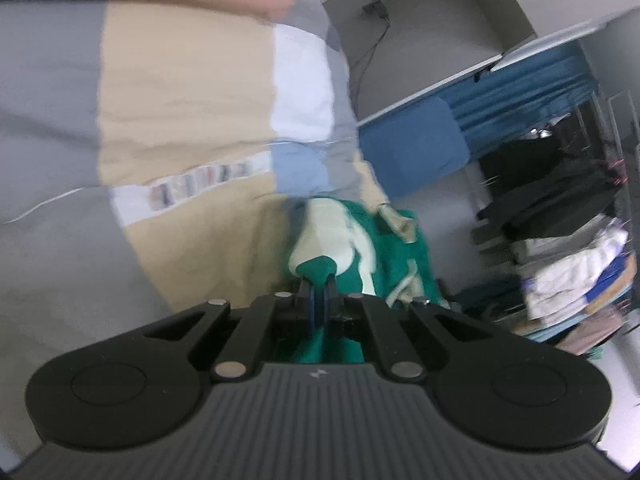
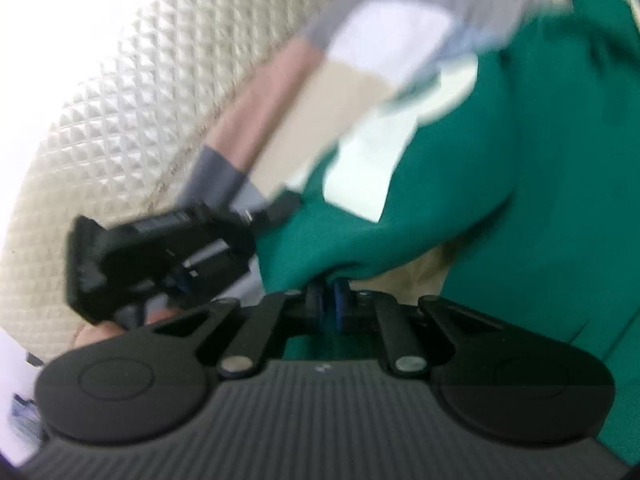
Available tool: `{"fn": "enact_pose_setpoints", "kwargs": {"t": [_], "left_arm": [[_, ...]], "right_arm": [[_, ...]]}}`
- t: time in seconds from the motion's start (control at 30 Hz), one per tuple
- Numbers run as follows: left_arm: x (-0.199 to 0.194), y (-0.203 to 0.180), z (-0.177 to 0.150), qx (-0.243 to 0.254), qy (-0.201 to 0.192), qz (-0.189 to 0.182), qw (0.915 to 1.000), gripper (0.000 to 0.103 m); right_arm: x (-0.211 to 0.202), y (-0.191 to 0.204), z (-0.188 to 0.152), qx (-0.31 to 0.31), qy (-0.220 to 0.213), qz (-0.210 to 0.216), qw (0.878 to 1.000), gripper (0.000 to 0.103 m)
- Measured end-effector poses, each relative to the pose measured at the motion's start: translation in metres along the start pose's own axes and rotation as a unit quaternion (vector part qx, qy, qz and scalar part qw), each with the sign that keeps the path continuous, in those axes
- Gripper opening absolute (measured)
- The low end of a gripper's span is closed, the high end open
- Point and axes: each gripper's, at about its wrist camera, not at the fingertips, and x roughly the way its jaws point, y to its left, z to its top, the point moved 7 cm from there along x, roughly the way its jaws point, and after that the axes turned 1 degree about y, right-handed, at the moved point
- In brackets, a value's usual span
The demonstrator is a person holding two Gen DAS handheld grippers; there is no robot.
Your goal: Fold large clothes
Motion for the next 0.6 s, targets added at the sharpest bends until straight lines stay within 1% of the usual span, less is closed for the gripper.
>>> {"fn": "enact_pose_setpoints", "kwargs": {"t": [0.07,0.1,0.17,0.23,0.27,0.33,0.37,0.43,0.47,0.5,0.53,0.57,0.6], "left_arm": [[0.001,-0.017,0.011,-0.035,0.015,-0.035,0.9987,0.004],[0.002,-0.03,0.017,-0.044,0.021,-0.053,0.9974,0.004],[0.0,-0.064,0.023,-0.043,0.029,-0.084,0.9952,0.004],[0.0,-0.102,0.021,-0.02,0.033,-0.107,0.9935,0.004],[0.0,-0.118,0.016,-0.006,0.037,-0.112,0.9931,0.004],[0.004,-0.146,-0.004,0.033,0.048,-0.111,0.9921,0.004],[0.007,-0.155,-0.015,0.05,0.053,-0.108,0.9915,0.004],[0.018,-0.167,-0.045,0.085,0.065,-0.09,0.9901,0.004],[0.027,-0.169,-0.061,0.1,0.076,-0.08,0.9889,0.004],[0.035,-0.168,-0.076,0.109,0.089,-0.071,0.9874,0.004],[0.046,-0.165,-0.095,0.117,0.112,-0.062,0.9849,0.004],[0.056,-0.162,-0.111,0.126,0.131,-0.054,0.9818,0.004],[0.069,-0.158,-0.129,0.146,0.15,-0.041,0.9771,0.004]], "right_arm": [[-0.032,0.016,0.036,-0.035,-0.021,-0.013,0.999,0.007],[-0.05,0.027,0.057,-0.057,-0.035,-0.021,0.998,0.007],[-0.084,0.045,0.095,-0.108,-0.057,-0.05,0.991,0.007],[-0.116,0.061,0.126,-0.15,-0.073,-0.081,0.983,0.007],[-0.126,0.065,0.136,-0.162,-0.076,-0.094,0.979,0.007],[-0.149,0.07,0.148,-0.187,-0.087,-0.124,0.971,0.006],[-0.157,0.066,0.153,-0.196,-0.093,-0.142,0.966,0.004],[-0.174,0.046,0.146,-0.207,-0.105,-0.187,0.955,0.003],[-0.182,0.03,0.136,-0.197,-0.101,-0.197,0.955,0.002],[-0.185,0.013,0.124,-0.174,-0.094,-0.202,0.959,0.002],[-0.187,-0.007,0.108,-0.153,-0.081,-0.211,0.962,0.002],[-0.188,-0.023,0.09,-0.141,-0.071,-0.221,0.962,0.003],[-0.184,-0.04,0.071,-0.128,-0.061,-0.235,0.962,0.003]]}}
